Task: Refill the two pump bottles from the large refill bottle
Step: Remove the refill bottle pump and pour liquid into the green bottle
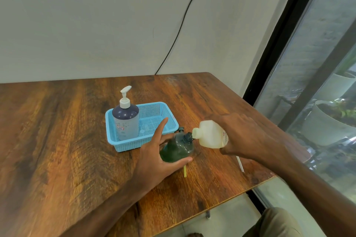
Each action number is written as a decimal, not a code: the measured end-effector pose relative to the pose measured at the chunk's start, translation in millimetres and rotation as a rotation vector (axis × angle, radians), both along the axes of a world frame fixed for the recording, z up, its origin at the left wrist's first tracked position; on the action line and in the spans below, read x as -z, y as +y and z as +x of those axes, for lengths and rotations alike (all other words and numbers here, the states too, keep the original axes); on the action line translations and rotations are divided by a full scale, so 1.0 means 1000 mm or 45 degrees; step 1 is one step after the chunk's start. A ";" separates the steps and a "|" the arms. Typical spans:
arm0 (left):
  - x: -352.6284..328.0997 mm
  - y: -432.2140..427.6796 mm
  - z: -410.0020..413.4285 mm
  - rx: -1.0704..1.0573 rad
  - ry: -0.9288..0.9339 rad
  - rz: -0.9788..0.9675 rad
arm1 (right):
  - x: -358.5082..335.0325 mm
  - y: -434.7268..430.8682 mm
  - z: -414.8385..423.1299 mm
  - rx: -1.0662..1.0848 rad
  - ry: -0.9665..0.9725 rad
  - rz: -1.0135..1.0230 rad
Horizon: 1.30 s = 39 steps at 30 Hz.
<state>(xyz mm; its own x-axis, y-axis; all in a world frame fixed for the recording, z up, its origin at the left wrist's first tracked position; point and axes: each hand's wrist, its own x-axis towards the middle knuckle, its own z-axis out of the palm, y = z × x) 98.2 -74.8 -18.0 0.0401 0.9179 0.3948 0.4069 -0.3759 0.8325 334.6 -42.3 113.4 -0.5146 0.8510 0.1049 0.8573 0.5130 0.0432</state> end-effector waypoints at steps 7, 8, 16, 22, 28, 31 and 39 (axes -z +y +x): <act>0.001 0.001 0.000 -0.010 -0.025 0.006 | 0.001 0.000 0.001 -0.002 -0.011 0.000; 0.001 0.001 0.000 -0.009 -0.023 0.008 | 0.001 0.001 0.001 -0.001 -0.012 0.002; 0.002 0.001 0.001 -0.005 -0.016 0.011 | 0.001 0.000 0.002 -0.007 -0.027 0.012; 0.002 0.001 0.001 0.001 -0.019 0.012 | 0.000 0.000 0.002 -0.023 -0.024 0.012; 0.001 0.001 0.001 0.004 -0.025 0.006 | -0.001 -0.001 0.002 -0.028 -0.027 0.016; 0.001 0.001 0.001 0.001 -0.020 0.014 | -0.001 -0.001 0.001 -0.023 -0.026 0.006; 0.001 0.001 0.001 -0.001 -0.017 0.017 | -0.003 -0.001 0.001 -0.017 -0.053 0.013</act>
